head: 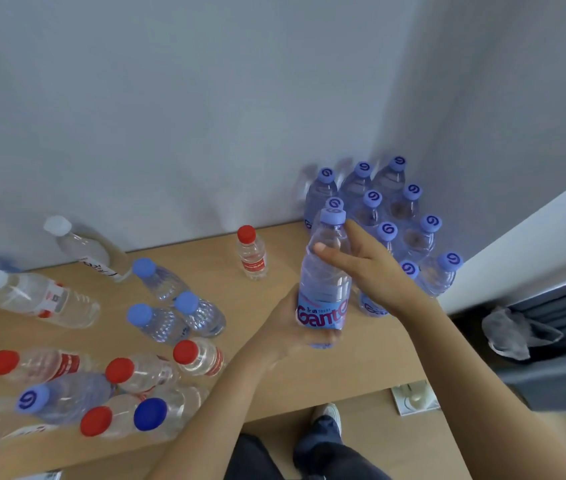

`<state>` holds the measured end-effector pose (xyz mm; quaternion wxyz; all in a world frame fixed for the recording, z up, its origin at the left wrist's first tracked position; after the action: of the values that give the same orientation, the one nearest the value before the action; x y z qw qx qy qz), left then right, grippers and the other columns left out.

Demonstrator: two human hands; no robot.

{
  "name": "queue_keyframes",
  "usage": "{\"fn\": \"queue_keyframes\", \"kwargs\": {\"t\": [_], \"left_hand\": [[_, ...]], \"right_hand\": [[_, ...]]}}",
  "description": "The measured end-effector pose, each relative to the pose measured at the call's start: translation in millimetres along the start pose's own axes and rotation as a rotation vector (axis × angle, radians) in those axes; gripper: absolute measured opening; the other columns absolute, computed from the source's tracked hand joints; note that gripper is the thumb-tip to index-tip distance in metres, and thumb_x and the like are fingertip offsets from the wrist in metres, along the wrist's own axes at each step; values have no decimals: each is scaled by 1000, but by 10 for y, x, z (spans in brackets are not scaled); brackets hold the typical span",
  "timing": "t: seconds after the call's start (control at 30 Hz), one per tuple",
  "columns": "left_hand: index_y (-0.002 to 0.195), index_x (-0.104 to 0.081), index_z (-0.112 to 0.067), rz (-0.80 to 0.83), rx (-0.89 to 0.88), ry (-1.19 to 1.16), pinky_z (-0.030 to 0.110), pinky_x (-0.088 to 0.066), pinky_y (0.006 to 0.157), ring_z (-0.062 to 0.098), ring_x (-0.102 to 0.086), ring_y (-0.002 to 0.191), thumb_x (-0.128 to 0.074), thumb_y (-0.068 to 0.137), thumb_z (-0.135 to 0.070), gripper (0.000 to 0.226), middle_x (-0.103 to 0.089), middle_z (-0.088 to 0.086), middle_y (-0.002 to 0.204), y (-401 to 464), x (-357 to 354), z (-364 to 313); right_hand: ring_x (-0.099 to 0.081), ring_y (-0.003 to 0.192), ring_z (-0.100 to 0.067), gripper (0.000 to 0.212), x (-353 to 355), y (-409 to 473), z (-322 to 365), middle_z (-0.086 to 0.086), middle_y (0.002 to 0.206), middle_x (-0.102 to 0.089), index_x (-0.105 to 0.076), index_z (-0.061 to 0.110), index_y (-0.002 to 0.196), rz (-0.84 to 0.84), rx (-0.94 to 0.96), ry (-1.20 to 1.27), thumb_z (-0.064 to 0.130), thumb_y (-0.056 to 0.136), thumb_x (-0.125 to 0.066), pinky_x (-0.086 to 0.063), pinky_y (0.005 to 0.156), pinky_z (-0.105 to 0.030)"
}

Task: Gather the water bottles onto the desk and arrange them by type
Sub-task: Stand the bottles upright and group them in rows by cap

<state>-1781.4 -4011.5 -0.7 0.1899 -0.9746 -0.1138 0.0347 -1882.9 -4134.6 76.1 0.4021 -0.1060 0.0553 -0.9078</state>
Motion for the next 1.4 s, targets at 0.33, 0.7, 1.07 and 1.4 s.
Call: {"fn": "queue_keyframes", "kwargs": {"t": [0.33,0.7,1.07,1.4], "left_hand": [[124,-56,-29,-128,-5,139,23,-52,91,4,-65,109,-91,54,-20,79,-70,-9,115,392,-264,811],[103,-62,-45,-150,-229,248,6,-47,71,-1,-68,94,-78,61,-8,59,-70,-20,100,554,-548,995],[115,-55,-18,-338,-146,207,10,-48,75,3,-65,99,-78,68,-32,54,-65,-11,106,806,-624,1148],[91,-58,6,-363,-150,231,45,-52,68,36,-61,84,-70,76,-3,21,-59,27,90,995,-602,1028]], "right_hand": [[-63,99,-14,25,74,-270,-669,-5,103,-69,-62,11,110,-21,-72,-118,14,88,-73,-50,87,-24],[-53,96,15,43,127,-509,-1089,-2,110,-69,-65,9,118,-132,9,-292,8,78,-81,-37,82,-2],[-49,121,7,58,187,-366,-1112,3,127,-59,-56,9,130,-148,106,-338,3,78,-79,-35,101,-9],[-40,100,9,58,175,-217,-1011,2,118,-42,-55,8,133,-176,57,-403,2,79,-76,-32,86,3]]}}
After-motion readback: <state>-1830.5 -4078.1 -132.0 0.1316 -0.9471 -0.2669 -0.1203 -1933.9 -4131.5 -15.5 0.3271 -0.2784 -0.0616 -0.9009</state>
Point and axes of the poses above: each hand's wrist, its own y-axis towards the middle knuckle, its own x-axis out of the back of the hand, z = x × y, the point moved 1 cm from there along y, towards the middle knuckle
